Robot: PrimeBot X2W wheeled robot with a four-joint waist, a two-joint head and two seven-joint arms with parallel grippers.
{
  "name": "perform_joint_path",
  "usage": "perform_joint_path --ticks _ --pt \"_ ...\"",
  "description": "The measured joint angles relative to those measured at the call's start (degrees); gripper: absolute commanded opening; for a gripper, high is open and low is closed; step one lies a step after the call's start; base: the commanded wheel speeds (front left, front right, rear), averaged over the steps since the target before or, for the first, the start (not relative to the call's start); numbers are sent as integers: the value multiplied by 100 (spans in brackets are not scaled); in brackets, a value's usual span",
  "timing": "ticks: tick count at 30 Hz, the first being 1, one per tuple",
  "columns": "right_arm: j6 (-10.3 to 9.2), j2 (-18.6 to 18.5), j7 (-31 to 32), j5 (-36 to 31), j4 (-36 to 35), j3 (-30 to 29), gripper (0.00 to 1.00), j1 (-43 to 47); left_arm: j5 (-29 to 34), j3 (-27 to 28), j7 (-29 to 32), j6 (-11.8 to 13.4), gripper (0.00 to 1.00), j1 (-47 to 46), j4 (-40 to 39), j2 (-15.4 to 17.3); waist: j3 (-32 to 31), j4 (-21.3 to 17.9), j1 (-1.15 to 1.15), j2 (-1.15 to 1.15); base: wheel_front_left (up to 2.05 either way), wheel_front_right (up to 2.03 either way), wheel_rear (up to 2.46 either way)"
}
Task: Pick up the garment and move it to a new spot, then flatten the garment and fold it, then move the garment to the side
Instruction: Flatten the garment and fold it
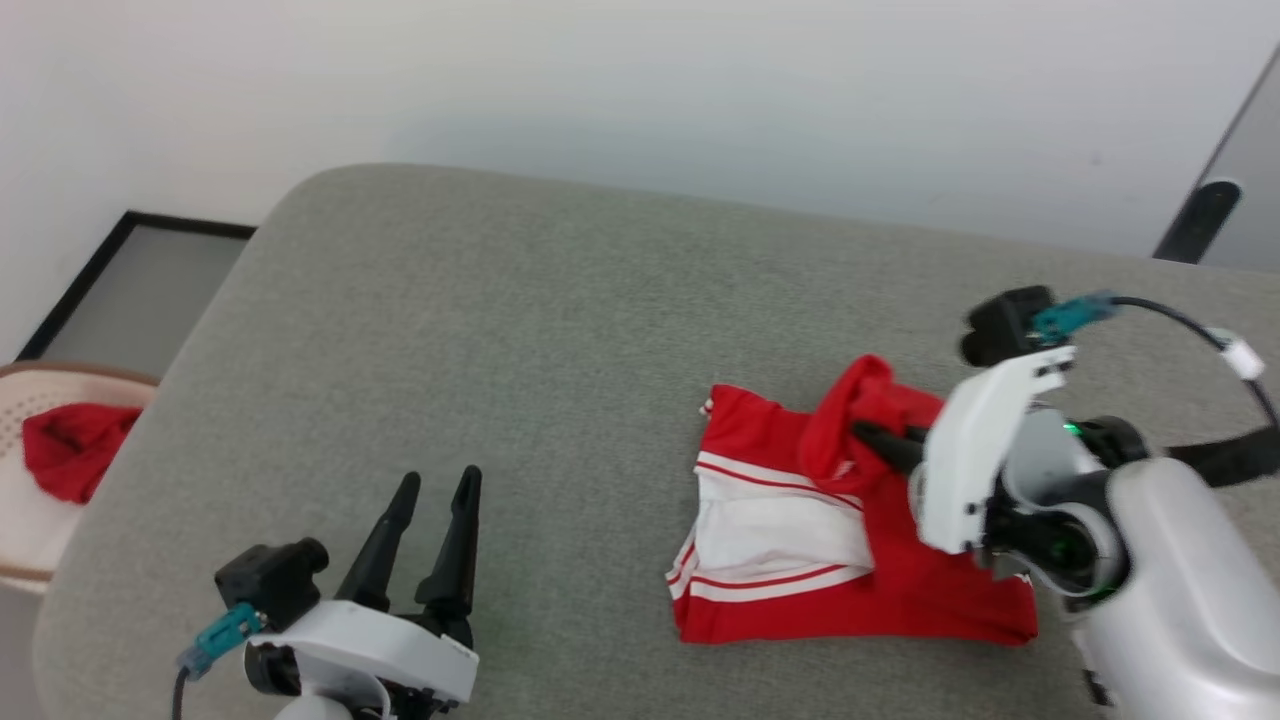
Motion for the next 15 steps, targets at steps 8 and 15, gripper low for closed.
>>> perform_joint_path --ticks 8,15 --pt "0 483 -185 -331 647 314 0 -299 13 -41 0 0 100 -167 88 -82 119 321 0 0 0 0 0" --pt "0 559 -371 -512 1213 469 100 -497 136 42 0 0 100 -202 115 -115 199 437 0 0 0 0 0"
